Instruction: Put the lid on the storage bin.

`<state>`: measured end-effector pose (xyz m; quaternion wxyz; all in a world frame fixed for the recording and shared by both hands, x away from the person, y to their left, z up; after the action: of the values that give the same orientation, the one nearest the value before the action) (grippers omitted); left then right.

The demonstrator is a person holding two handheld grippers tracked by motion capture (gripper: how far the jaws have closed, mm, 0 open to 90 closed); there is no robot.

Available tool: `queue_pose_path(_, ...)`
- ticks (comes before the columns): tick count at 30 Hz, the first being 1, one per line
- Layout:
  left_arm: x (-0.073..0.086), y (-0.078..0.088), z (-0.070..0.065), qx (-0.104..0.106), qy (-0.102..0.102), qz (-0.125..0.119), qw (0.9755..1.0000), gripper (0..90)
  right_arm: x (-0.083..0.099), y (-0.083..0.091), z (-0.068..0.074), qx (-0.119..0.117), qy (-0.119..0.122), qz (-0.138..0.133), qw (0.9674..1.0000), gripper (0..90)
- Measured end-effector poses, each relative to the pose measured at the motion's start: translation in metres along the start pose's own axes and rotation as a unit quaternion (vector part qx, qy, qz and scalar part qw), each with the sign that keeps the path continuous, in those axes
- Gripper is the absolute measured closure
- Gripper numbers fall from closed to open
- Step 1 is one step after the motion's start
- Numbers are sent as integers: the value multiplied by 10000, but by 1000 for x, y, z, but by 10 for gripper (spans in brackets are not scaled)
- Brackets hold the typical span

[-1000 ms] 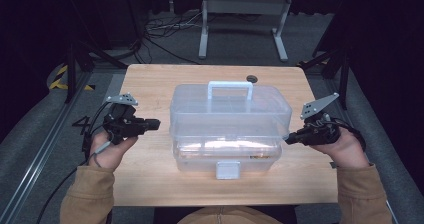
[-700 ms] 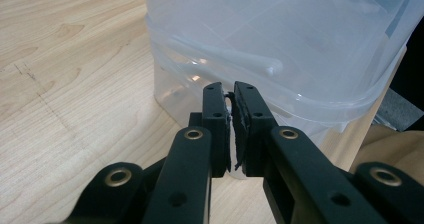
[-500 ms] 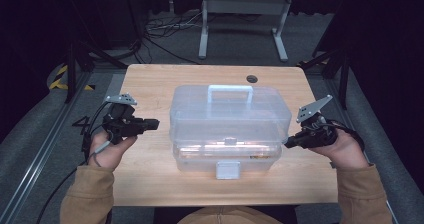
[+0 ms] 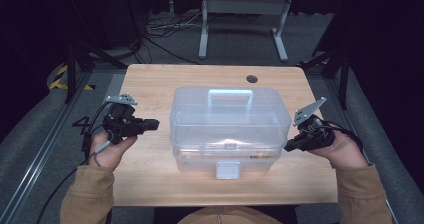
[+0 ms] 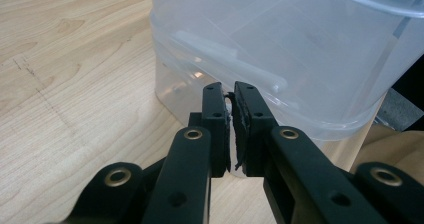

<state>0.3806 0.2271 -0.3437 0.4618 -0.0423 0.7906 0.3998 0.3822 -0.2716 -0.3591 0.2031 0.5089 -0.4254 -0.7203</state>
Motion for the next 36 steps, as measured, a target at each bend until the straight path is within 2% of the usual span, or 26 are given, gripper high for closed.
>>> queue_pose_path(14, 1, -2, 0, 41, 83, 59, 9999, 842, 1, -8, -1, -97, 42, 230, 9997, 892)
queue_pose_path(36, 1, -4, 2, 57, 64, 82, 9999, 842, 4, -14, -2, -221, 36, 465, 9987, 892)
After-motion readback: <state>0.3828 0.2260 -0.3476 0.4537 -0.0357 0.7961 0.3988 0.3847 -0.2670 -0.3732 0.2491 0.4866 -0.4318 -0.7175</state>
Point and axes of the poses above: each handheld gripper's, and its own axes: y roughly backward along the jaws, x roughly out of its underside, z roughly to its left, the point moved 1 cm from there along -y, roughly forward along the jaws, and after that the axes turned 6 degrees about -z, right-handed, at the moved point
